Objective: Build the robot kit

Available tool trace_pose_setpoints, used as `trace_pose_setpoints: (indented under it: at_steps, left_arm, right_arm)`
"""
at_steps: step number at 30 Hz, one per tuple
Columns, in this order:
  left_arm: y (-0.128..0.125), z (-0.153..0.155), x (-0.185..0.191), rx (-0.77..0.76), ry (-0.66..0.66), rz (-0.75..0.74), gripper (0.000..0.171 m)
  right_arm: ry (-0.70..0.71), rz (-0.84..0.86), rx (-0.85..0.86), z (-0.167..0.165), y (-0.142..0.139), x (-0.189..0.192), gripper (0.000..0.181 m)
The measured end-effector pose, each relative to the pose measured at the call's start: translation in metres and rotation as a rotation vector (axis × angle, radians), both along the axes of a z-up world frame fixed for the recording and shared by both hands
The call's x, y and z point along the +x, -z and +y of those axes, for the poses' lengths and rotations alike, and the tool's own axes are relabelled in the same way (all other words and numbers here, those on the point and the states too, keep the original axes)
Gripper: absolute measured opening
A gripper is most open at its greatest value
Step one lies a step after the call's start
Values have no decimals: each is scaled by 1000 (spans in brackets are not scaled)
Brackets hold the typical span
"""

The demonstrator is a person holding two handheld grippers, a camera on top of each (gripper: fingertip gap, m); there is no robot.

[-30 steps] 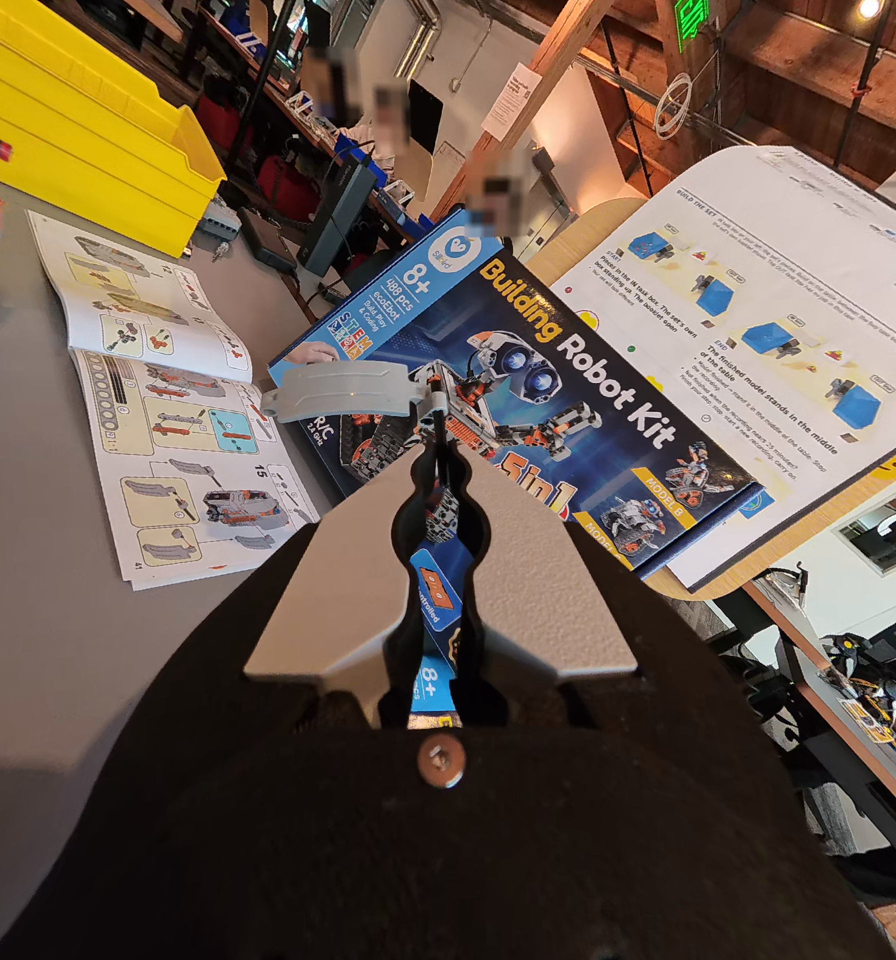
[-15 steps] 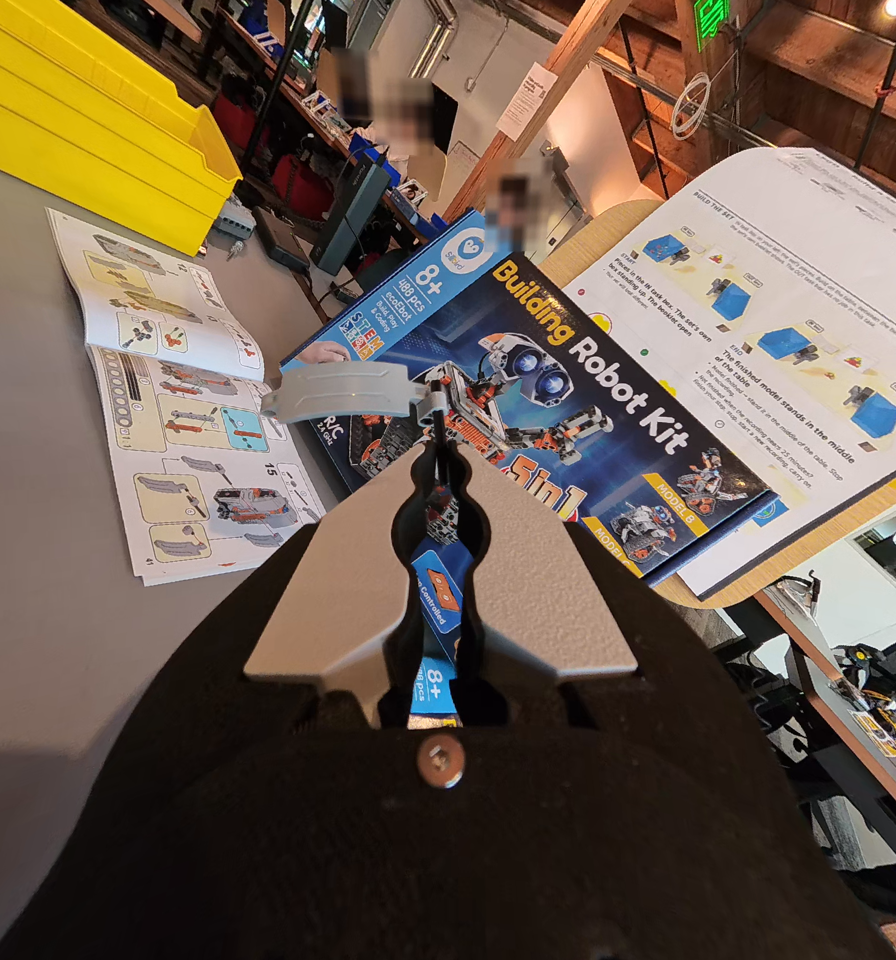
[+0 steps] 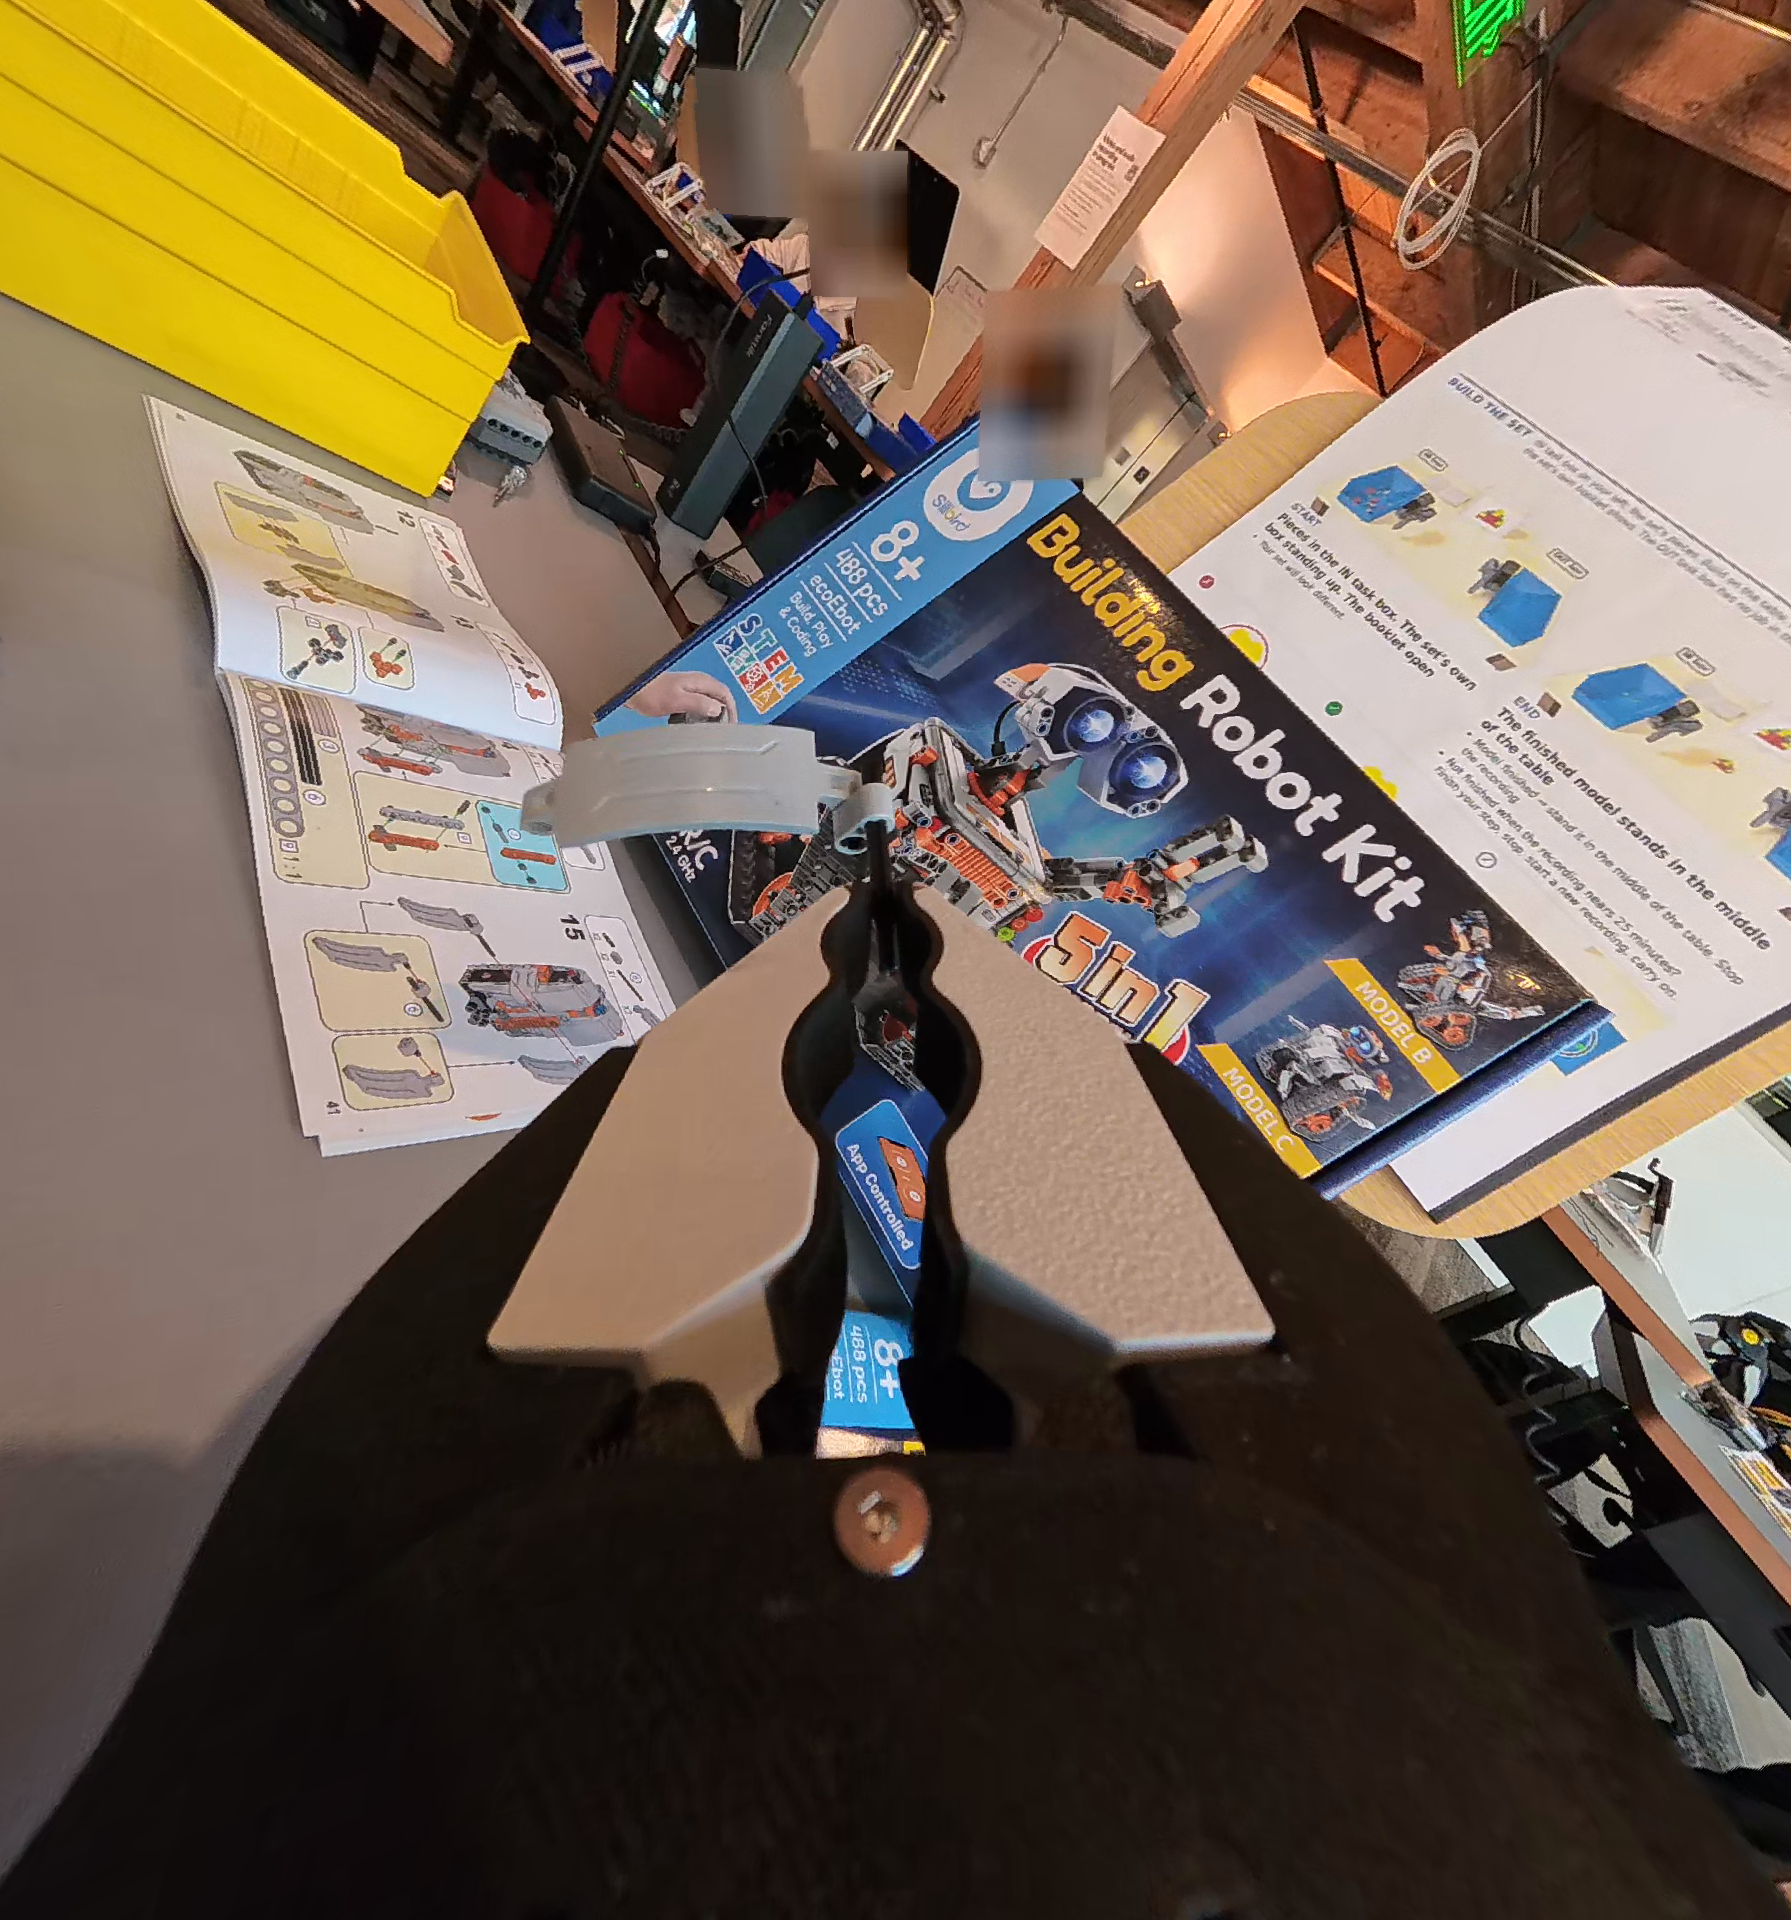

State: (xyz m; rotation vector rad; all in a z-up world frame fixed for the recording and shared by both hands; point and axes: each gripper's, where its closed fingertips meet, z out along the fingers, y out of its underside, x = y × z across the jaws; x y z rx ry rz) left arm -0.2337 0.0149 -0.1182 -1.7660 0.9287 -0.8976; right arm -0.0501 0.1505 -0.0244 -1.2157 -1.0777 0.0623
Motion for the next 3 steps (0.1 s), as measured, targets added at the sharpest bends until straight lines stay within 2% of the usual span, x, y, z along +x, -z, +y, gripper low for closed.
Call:
trace_pose_setpoints:
  at_steps: [3]
  left_arm:
    - [0, 4, -3, 12, -26, 5, 70]
  right_arm:
    - [-3, -1, -1, 0, 0, -1, 2]
